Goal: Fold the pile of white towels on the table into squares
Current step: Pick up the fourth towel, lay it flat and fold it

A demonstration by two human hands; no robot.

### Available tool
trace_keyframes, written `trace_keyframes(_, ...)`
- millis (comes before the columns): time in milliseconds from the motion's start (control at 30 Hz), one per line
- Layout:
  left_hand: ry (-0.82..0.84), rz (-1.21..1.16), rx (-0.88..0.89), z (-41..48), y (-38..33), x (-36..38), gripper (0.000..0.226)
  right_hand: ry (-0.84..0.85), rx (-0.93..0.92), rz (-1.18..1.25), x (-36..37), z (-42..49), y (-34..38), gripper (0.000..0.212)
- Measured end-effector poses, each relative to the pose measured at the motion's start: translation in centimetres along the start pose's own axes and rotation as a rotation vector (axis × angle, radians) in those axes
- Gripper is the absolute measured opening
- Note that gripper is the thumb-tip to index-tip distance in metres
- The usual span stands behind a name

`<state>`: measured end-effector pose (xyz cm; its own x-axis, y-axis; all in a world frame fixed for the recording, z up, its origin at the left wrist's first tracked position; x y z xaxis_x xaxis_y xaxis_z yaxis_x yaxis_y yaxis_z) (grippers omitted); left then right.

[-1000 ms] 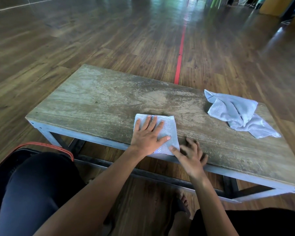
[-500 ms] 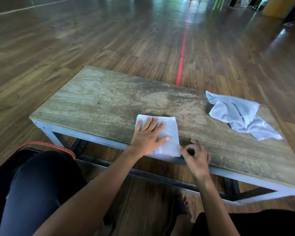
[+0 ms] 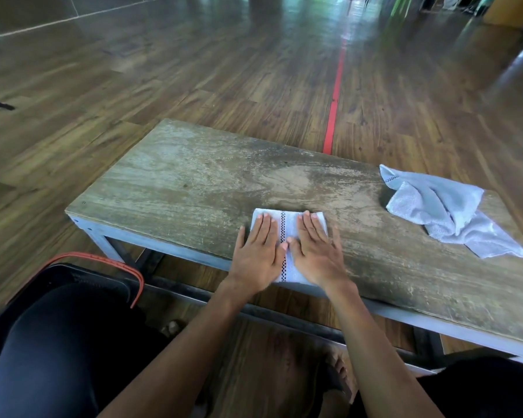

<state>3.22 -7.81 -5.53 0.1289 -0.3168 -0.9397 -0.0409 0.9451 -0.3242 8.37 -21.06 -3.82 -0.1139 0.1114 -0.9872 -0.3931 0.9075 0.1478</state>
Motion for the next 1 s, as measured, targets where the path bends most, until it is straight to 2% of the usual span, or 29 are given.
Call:
trace_keyframes(167,-0.011,0.0,-0.087,0.7,1.6,0.1,0.089,0.0,0.067,0.064,0.2,0.1,-0.4,0.066)
trace_keyframes(267,0.008,-0.019,-0.122,0.8,2.0,-0.1,0.078,-0.015,0.178,0.239,0.3,-0.3,-1.5,0.063)
trace_keyframes(333,0.029,-0.055,-0.149,0.7,1.8,-0.3,0.067,-0.078,0.282,0.335,0.4,-0.7,-2.3,0.062)
trace_keyframes(433,-0.056,-0.088,-0.274,0.1,1.4,-0.9,0.077,-0.147,0.404,0.363,0.6,-1.1,-2.8,0.066)
trace_keyframes(500,-0.114,-0.081,-0.363,-0.3,0.8,-1.4,0.079,-0.18,0.426,0.379,0.7,-1.2,-2.8,0.065)
trace_keyframes(600,-0.1,-0.12,-0.385,0.1,-0.1,-1.9,0.065,-0.269,0.44,0.431,0.7,-1.3,-2.6,0.053)
trace_keyframes(667,-0.074,-0.186,-0.401,0.5,-0.4,-2.4,0.059,-0.287,0.459,0.47,0.5,-1.2,-2.5,0.05)
trace_keyframes(867,-0.085,-0.448,-0.442,0.9,-0.8,-3.3,0.048,-0.123,0.527,0.584,-1.1,-0.7,-2.5,0.041)
trace_keyframes(1000,-0.103,-0.76,-0.488,1.0,-0.7,-3.0,0.048,-0.227,0.496,0.781,-1.5,-1.3,-1.7,0.028)
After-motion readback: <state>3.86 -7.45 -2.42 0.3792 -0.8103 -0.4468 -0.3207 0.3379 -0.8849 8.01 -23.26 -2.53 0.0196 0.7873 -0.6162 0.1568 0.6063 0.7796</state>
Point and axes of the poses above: each hand's wrist, its own z-axis towards the middle knuckle, its own x-axis out of the palm, y = z × x, the point moved 1 cm from there along z, towards the middle knuckle, and after that the axes turned 4 degrees about -y, right-handed, at the moved point
